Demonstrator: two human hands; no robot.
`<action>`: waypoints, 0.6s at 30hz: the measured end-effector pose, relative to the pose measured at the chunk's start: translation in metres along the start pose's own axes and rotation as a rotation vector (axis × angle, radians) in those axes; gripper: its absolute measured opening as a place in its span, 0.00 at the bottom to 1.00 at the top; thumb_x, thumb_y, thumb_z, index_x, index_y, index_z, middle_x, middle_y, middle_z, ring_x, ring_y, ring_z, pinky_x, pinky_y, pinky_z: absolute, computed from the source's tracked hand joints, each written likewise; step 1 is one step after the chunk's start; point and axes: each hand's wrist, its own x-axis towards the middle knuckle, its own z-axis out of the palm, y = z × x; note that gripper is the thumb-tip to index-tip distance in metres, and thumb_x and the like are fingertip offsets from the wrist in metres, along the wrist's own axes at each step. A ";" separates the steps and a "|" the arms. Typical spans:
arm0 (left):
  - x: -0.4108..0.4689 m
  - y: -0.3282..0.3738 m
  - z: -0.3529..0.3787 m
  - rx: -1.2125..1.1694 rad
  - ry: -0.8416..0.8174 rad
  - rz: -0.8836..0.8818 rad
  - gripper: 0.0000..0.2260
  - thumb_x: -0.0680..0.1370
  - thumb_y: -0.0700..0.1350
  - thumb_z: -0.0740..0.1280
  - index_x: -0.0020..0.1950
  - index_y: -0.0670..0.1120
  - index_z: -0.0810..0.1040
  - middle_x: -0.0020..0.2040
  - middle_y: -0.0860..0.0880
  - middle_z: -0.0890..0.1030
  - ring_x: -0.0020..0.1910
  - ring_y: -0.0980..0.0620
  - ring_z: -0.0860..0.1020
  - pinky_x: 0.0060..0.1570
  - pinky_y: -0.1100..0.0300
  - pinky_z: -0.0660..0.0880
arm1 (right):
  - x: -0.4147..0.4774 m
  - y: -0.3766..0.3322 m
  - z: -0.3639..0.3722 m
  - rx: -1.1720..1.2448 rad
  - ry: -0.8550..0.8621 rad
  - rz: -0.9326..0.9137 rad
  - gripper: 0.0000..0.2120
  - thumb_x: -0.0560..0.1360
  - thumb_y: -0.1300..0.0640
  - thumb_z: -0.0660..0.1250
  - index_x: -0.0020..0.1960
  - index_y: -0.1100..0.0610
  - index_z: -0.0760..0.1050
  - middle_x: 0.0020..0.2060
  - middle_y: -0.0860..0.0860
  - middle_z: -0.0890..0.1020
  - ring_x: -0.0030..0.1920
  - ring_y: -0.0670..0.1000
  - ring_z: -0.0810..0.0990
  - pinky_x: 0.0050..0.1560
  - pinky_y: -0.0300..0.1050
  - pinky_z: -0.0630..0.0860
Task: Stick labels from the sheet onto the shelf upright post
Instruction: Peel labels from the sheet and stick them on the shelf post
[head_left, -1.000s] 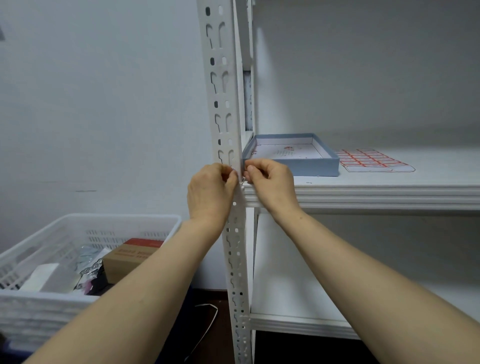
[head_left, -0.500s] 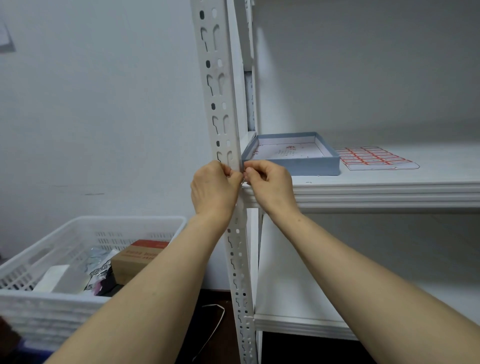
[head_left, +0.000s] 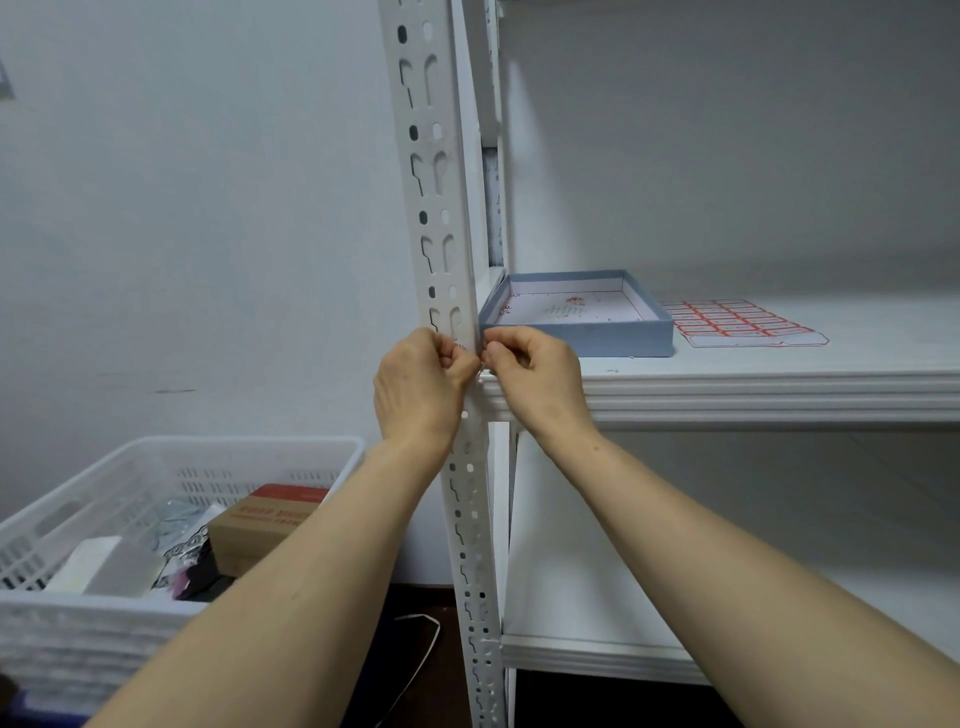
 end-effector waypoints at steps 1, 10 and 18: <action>0.000 -0.001 0.000 -0.004 0.002 0.000 0.04 0.72 0.45 0.68 0.40 0.45 0.77 0.37 0.51 0.79 0.41 0.48 0.77 0.39 0.60 0.66 | 0.000 0.000 0.000 0.002 0.000 0.000 0.10 0.76 0.63 0.63 0.54 0.59 0.80 0.46 0.50 0.83 0.51 0.51 0.81 0.58 0.49 0.76; -0.001 -0.002 0.000 -0.048 0.007 -0.003 0.04 0.72 0.44 0.68 0.39 0.47 0.75 0.33 0.56 0.75 0.39 0.50 0.75 0.38 0.61 0.66 | 0.000 0.000 0.000 0.006 0.002 0.004 0.10 0.76 0.62 0.64 0.56 0.60 0.79 0.49 0.53 0.83 0.51 0.51 0.81 0.59 0.50 0.76; -0.001 -0.005 0.000 -0.069 0.023 0.011 0.03 0.72 0.43 0.67 0.39 0.46 0.75 0.31 0.56 0.73 0.37 0.51 0.74 0.35 0.62 0.64 | 0.001 0.002 0.000 0.022 -0.012 0.005 0.10 0.76 0.62 0.64 0.56 0.60 0.79 0.49 0.52 0.83 0.52 0.51 0.81 0.59 0.50 0.76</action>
